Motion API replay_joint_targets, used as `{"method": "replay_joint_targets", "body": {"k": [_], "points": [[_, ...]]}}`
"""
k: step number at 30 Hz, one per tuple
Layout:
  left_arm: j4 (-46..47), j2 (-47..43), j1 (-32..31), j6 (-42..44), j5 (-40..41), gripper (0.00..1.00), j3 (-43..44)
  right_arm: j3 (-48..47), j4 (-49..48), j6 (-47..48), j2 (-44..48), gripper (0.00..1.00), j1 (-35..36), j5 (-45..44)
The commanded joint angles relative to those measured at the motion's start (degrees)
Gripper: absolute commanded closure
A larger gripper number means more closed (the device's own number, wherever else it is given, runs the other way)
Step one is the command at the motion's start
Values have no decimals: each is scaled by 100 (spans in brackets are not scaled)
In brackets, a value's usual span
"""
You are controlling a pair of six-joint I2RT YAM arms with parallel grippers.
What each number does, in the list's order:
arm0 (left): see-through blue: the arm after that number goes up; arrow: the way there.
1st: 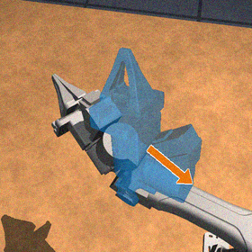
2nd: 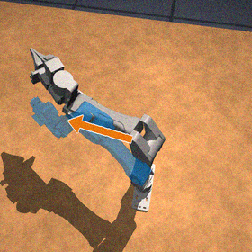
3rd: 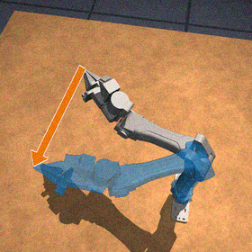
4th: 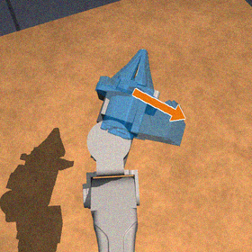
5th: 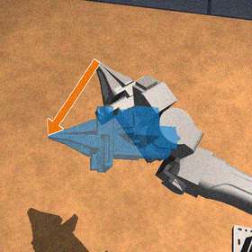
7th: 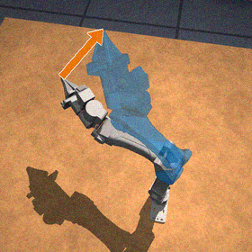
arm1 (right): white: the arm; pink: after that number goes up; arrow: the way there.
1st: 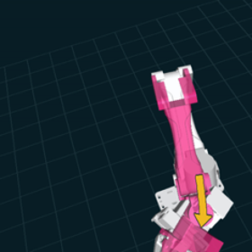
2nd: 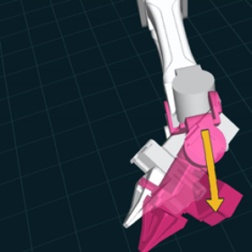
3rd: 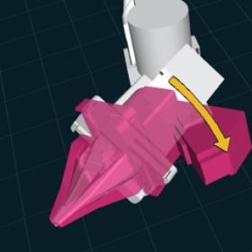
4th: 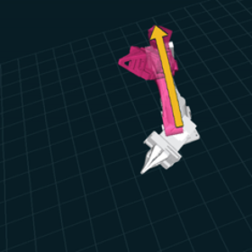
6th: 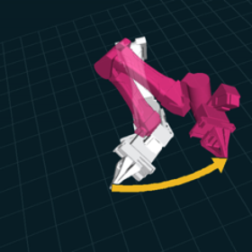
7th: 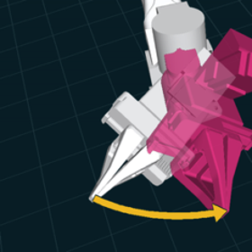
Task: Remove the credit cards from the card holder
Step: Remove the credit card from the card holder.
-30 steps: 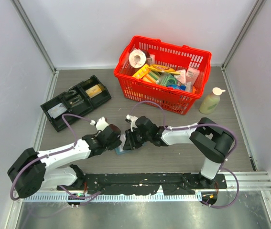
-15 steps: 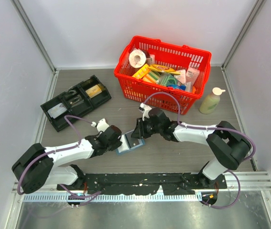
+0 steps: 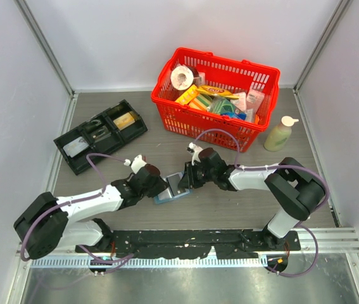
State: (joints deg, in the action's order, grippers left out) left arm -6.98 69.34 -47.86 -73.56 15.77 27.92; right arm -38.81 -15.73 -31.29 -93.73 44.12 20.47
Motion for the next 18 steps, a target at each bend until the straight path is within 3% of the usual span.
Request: {"method": "replay_joint_targets", "body": {"k": [1, 10, 18], "points": [[881, 202, 92, -18, -267, 68, -41, 154, -62, 44, -31, 76, -9, -104], [1796, 852, 303, -88, -716, 66, -322, 260, -106, 26, 30, 76, -9, -87], [2368, 853, 373, -176, -812, 66, -683, 251, -1, -44, 434, 74, -43, -254]]}}
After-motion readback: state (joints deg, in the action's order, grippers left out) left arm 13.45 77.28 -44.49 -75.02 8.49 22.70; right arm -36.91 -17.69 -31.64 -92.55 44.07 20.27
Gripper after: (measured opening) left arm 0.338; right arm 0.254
